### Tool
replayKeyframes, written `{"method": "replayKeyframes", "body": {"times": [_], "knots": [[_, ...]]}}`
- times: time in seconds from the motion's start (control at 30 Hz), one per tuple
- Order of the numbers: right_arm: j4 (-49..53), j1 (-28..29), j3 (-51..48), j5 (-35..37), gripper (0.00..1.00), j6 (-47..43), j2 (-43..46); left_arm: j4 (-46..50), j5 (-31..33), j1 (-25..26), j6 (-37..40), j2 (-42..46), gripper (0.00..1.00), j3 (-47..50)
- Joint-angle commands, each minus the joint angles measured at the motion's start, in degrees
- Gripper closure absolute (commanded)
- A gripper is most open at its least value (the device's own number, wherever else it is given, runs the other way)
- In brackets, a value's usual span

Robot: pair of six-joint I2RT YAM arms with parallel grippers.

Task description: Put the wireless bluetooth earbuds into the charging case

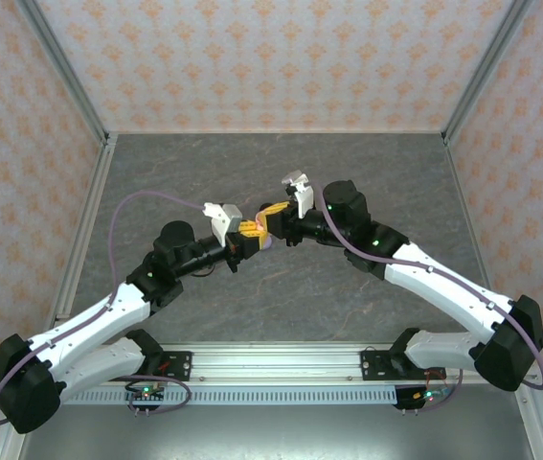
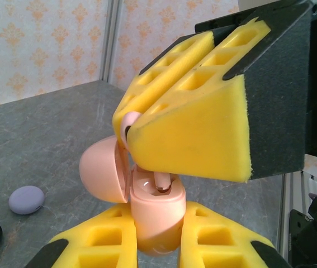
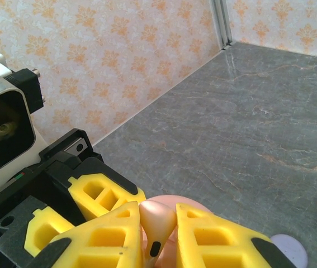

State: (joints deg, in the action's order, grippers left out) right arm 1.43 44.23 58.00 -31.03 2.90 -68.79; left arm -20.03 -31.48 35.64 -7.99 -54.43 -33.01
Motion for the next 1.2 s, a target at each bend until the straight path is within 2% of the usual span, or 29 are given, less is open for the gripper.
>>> {"method": "replayKeyframes", "body": {"times": [0.0,0.4,0.63,0.83,0.97,1.17], "knots": [[-0.29,0.42,-0.42,1.69,0.82,-0.97,-0.22,-3.87,0.37,0.58,-0.53,0.23,1.00,-1.44],[1.90,0.42,-0.18,-0.27,0.81,-2.37,-0.53,-3.87,0.61,0.57,-0.45,0.03,1.00,-1.62],[3.75,0.42,2.24,-1.44,0.71,-1.68,-0.50,-3.71,0.46,0.62,-0.25,0.07,1.00,-1.64],[4.37,0.03,3.17,2.05,0.54,0.27,3.53,-4.48,0.41,0.58,-0.27,0.19,1.00,-1.09],[4.78,-2.22,2.72,1.72,0.49,2.88,5.70,-5.27,0.02,0.58,-0.45,0.21,1.00,-0.83],[5.95,-4.32,3.21,-1.57,0.48,5.75,5.78,-6.38,-0.24,0.62,-0.20,0.21,1.00,-0.47]]}}
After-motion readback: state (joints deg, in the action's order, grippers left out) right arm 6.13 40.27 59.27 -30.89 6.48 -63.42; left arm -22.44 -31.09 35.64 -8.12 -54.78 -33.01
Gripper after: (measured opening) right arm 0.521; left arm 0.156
